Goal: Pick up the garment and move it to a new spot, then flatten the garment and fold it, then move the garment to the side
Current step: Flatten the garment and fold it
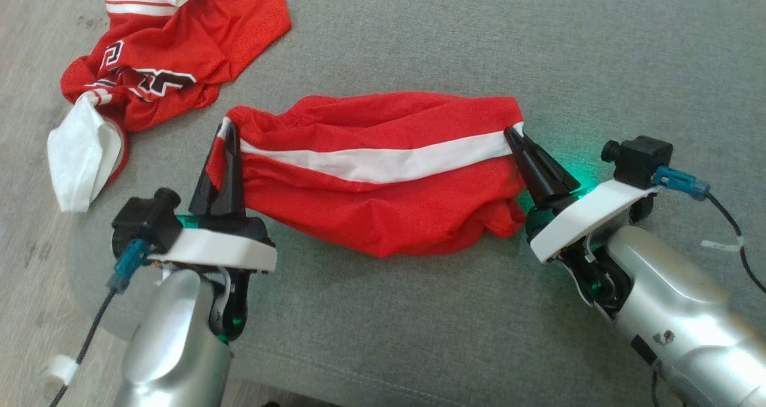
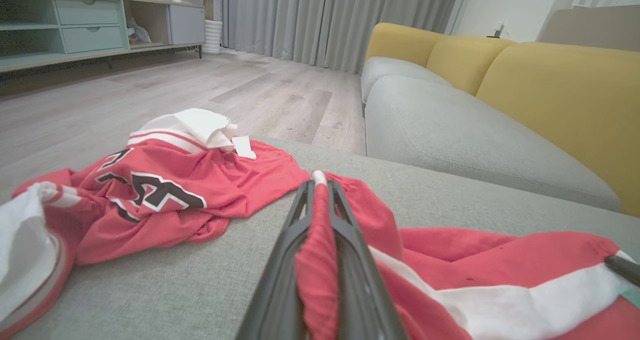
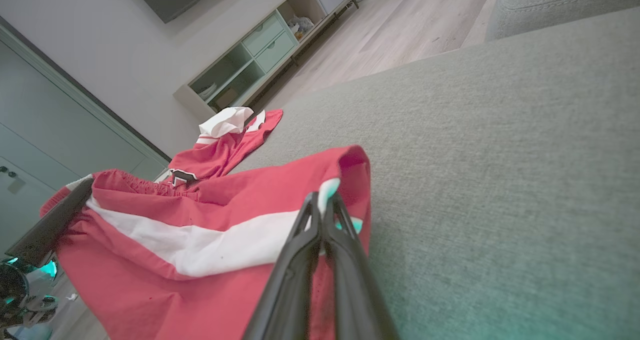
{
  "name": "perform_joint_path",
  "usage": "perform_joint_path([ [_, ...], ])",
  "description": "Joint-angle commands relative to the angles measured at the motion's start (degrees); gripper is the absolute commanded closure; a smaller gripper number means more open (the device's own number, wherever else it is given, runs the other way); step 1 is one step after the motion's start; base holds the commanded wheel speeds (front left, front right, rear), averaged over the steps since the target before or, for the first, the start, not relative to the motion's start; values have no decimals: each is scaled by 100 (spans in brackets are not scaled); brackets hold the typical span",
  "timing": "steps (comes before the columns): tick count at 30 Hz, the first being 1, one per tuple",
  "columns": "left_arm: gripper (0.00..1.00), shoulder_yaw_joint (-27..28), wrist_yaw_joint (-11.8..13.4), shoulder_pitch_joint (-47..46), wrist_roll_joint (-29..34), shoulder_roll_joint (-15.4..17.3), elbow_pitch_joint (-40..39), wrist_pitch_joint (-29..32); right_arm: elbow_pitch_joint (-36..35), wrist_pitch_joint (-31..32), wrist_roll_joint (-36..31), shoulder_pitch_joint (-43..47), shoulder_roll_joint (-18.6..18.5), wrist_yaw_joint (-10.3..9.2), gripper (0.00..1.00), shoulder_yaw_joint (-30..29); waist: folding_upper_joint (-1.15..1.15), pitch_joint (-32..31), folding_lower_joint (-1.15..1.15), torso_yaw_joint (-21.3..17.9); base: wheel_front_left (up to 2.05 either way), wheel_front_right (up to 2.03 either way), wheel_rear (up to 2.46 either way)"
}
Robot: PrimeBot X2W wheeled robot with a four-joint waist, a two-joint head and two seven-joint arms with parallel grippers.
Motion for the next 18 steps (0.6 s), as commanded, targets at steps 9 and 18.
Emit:
perform_joint_path([
  [9,100,300,-162,-844,301,200,-751,-54,-644,-13,-768,-366,-82,-4,100,-1306,0,49,0,-517,0,0,0],
  [18,100,-570,-232,-3471,928,519,-713,-40,-1339,-13,-1420,-1882,-468,-4,100,-2592,0,437,0,-1732,0,0,0],
])
